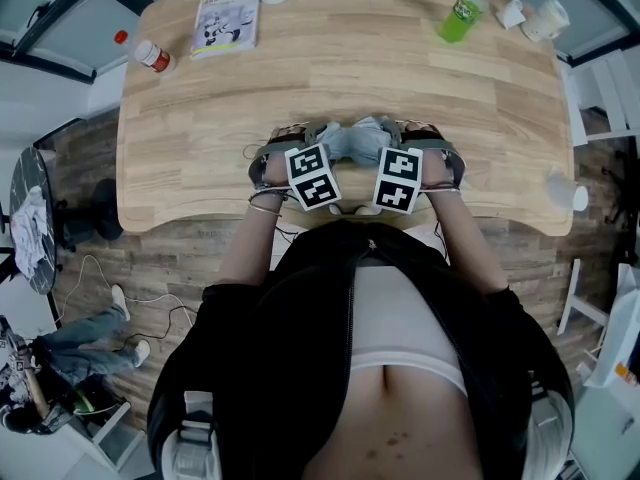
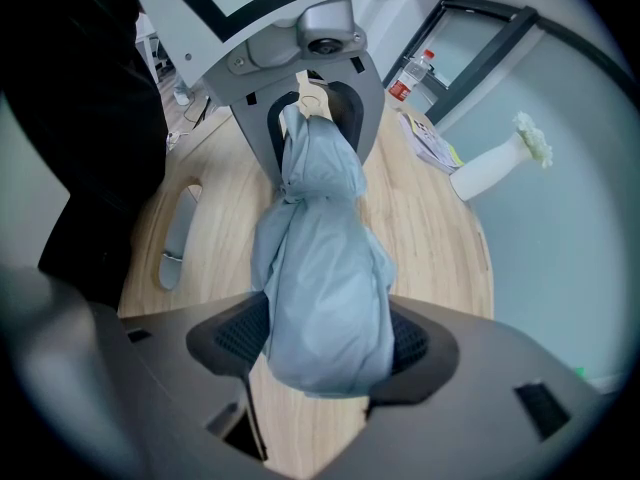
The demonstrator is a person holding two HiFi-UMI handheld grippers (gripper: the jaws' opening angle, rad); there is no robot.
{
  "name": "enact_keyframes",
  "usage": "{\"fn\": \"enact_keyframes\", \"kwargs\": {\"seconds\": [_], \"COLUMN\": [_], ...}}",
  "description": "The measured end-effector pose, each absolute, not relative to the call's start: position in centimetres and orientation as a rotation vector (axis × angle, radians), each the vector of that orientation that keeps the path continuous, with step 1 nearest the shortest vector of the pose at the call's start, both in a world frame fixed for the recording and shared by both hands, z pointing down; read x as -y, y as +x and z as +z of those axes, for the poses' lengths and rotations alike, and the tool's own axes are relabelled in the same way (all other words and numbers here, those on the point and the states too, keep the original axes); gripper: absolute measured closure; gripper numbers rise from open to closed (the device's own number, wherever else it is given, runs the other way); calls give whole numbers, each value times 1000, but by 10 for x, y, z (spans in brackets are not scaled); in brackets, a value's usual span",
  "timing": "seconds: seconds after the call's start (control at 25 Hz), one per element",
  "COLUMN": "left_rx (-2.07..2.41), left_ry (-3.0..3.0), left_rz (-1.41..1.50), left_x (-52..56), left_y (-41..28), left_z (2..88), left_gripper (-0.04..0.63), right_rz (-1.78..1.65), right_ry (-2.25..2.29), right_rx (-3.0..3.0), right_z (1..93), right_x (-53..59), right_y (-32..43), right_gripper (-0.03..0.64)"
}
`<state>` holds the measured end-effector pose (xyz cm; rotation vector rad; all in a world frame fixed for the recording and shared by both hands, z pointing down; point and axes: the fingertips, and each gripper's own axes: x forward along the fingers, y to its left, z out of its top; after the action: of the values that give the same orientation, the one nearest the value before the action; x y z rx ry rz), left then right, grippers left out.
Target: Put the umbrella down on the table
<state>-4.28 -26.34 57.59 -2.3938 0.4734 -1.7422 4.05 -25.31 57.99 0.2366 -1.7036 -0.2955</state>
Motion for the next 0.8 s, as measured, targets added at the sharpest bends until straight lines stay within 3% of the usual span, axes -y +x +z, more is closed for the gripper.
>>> {"fn": "enact_keyframes", "kwargs": {"seconds": [0.8], "left_rx": [-544], "left_ry": [-2442], "left_rz": [-1797], "left_x": [263], "left_y": [-48], "left_z": [583], "left_gripper": [296], "right_rz": [-284], "right_ry": [195], "right_rx": [1706], "right_z": [582], "right_x": [253], "right_y": [38], "right_gripper": [288]}}
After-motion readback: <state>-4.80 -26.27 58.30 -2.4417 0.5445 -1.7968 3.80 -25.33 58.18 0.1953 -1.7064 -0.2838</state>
